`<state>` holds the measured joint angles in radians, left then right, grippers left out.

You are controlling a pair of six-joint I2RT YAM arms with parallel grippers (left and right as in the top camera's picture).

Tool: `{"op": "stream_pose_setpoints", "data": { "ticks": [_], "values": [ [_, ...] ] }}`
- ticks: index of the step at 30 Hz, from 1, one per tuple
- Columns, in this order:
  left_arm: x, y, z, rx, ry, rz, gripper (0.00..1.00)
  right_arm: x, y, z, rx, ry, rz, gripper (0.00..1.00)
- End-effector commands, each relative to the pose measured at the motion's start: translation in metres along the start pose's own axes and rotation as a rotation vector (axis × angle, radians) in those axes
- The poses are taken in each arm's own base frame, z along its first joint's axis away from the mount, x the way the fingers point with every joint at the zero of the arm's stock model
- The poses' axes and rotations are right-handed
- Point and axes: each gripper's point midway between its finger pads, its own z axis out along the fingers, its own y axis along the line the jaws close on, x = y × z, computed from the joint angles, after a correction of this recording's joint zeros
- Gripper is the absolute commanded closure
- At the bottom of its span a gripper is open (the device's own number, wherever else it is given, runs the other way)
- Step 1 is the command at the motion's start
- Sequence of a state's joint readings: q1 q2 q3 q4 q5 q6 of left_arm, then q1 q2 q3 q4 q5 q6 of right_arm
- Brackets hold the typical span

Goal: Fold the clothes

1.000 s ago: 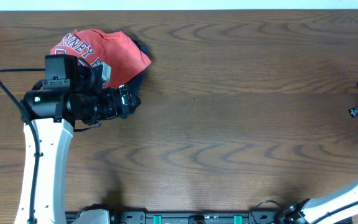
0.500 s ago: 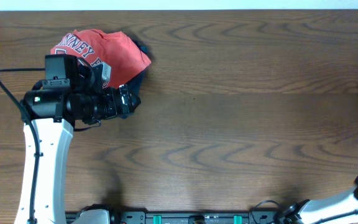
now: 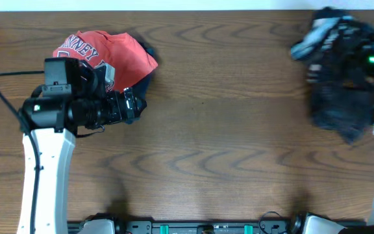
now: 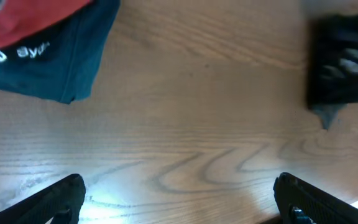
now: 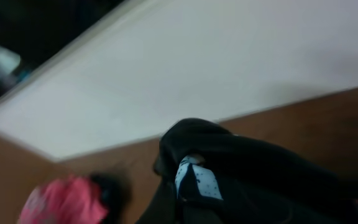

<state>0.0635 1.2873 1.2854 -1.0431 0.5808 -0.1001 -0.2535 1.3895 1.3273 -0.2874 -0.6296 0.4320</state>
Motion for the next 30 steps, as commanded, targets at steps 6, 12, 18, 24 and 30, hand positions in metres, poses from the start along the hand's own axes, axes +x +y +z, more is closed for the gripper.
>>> {"op": "stream_pose_setpoints", "data": {
  "ticks": [6,12,18,24,30],
  "values": [
    [-0.008,-0.031,-0.045,0.045,-0.184,0.130,0.02,0.059,0.080,0.024,-0.152,0.152,-0.165,0.99],
    [-0.006,-0.038,-0.057,0.052,-0.225,0.155,0.02,0.018,0.062,-0.005,0.008,-0.008,-0.256,0.99],
    [-0.007,-0.038,-0.057,0.052,-0.226,0.155,0.02,-0.055,0.008,-0.070,0.244,-0.256,-0.290,0.99],
    [-0.007,-0.037,-0.056,0.051,-0.222,0.153,0.02,-0.087,-0.004,-0.122,0.321,-0.391,-0.269,0.99],
    [-0.007,-0.037,-0.055,0.051,-0.221,0.153,0.02,-0.072,0.046,-0.127,0.136,-0.356,-0.263,0.99]
  ]
}}
